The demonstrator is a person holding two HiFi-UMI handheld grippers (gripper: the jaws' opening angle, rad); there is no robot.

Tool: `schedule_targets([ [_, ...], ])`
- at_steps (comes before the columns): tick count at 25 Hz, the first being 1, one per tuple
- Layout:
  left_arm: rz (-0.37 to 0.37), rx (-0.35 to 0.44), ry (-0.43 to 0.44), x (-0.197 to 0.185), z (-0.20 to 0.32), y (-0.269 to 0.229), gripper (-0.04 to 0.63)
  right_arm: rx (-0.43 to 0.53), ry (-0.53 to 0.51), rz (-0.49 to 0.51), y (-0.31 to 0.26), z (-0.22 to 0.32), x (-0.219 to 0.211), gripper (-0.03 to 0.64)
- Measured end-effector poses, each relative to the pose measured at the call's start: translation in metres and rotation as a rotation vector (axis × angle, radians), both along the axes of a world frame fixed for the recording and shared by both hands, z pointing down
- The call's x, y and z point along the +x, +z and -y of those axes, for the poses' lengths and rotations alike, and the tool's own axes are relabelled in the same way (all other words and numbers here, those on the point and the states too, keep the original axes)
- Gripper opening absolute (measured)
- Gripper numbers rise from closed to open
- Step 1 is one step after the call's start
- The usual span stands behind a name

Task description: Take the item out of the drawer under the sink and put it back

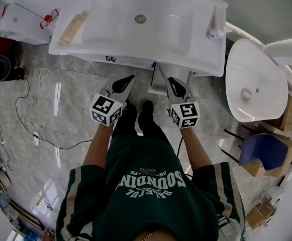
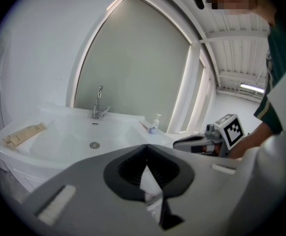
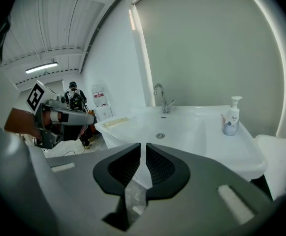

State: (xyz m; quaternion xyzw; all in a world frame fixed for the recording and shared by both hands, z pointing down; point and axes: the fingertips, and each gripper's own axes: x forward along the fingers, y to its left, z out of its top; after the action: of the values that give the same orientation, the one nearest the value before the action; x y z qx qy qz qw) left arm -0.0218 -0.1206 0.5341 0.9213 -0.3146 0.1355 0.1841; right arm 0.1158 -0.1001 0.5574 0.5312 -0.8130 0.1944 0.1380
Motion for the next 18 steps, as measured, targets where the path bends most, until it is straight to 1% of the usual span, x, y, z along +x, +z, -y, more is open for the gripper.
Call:
schedule_targets([
  [3,-0.003,-0.014,-0.008,-0.001,-0.002,0.007,0.051,-0.061,-0.012,-0.027,0.024,-0.003,0.003,0.056],
  [6,0.003,-0.027,-0.02,-0.006,-0.002,0.013,0.051,-0.12,-0.028,-0.055,0.05,-0.004,0.005,0.081],
  [8,0.009,-0.035,-0.027,-0.009,-0.003,0.018,0.051,-0.158,-0.041,-0.079,0.069,-0.004,0.008,0.091],
  [13,0.012,-0.063,-0.062,-0.015,-0.005,0.033,0.051,-0.251,-0.081,-0.147,0.123,0.002,0.018,0.091],
  [18,0.018,-0.099,-0.096,-0.026,-0.011,0.055,0.051,-0.323,-0.126,-0.216,0.172,0.011,0.022,0.101],
])
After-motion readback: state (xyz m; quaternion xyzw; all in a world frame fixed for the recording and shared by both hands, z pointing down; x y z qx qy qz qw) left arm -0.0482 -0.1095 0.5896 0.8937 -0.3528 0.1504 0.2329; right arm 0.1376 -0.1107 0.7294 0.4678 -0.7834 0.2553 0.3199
